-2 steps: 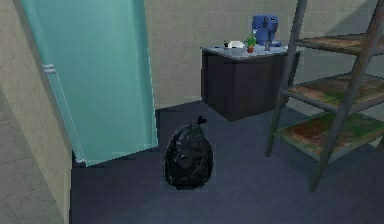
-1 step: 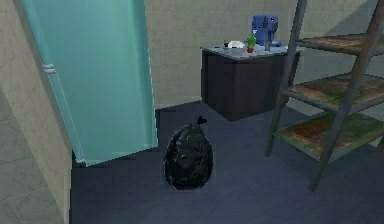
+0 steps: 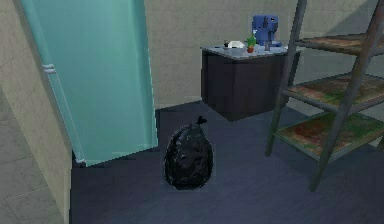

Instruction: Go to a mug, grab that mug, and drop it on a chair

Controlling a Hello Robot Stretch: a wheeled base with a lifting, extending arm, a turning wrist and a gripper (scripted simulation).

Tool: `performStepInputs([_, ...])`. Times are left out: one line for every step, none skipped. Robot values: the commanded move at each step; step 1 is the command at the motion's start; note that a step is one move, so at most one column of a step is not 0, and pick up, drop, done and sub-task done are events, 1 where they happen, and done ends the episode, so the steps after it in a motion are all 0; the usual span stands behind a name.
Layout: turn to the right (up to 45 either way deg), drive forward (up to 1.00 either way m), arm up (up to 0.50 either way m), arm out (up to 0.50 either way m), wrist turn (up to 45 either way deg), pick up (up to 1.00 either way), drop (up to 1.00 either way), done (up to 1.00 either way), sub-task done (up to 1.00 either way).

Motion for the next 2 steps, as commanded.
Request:
performStepInputs([0.0,0.00,-0.50,0.00,0.0,0.00,0.00,0.00,0.00])
performStepInputs([0.0,0.00,0.00,0.00,0.0,0.00,1.00,0.00,0.00])
